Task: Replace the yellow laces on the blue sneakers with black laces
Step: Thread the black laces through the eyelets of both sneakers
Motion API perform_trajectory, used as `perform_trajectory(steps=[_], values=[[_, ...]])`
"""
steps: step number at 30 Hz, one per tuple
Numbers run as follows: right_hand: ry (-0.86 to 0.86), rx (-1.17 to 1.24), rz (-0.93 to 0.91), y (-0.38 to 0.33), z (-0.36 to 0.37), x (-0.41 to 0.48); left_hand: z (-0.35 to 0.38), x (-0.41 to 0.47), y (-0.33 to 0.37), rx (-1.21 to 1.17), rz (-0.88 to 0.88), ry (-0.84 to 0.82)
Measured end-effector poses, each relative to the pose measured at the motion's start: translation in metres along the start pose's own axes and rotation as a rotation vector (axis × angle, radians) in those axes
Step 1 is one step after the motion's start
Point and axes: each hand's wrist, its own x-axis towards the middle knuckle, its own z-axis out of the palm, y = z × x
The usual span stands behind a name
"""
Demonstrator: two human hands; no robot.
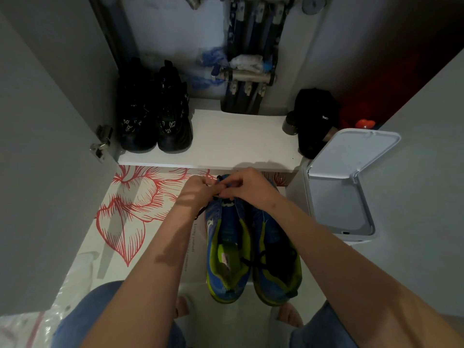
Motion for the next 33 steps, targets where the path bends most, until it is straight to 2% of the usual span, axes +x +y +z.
perform_trajectory(steps=[4,6,7,10,13,16,21,26,33], values=[[0.045,-0.027,0.016,0.003,-0.006,-0.001,0.003,0.009,0.002,-0.335,-0.198,0.016],[0.062,-0.076,0.014,0.006,-0.004,-0.001,0.005,0.013,0.0,-0.377,-0.227,0.049],[0.073,-0.077,0.019,0.008,-0.002,-0.002,0.007,0.015,-0.005,-0.27,-0.206,0.071],[0.052,-0.127,0.087,0.018,0.004,-0.004,0.012,0.016,-0.025,0.289,-0.076,0.219],[-0.021,-0.33,0.143,0.024,0.005,-0.006,0.013,0.011,-0.029,0.459,-0.007,0.179],[0.028,-0.396,0.12,0.026,0.013,-0.004,0.009,0.011,-0.024,0.525,-0.02,0.071],[0.077,-0.442,0.135,0.037,0.028,-0.001,0.011,0.011,-0.026,0.525,-0.042,0.089],[0.194,-0.3,0.26,0.044,0.042,0.001,0.008,0.01,-0.022,0.443,-0.096,0.026],[0.266,-0.216,0.356,0.041,0.045,0.001,0.003,0.009,-0.023,0.427,-0.108,-0.036]])
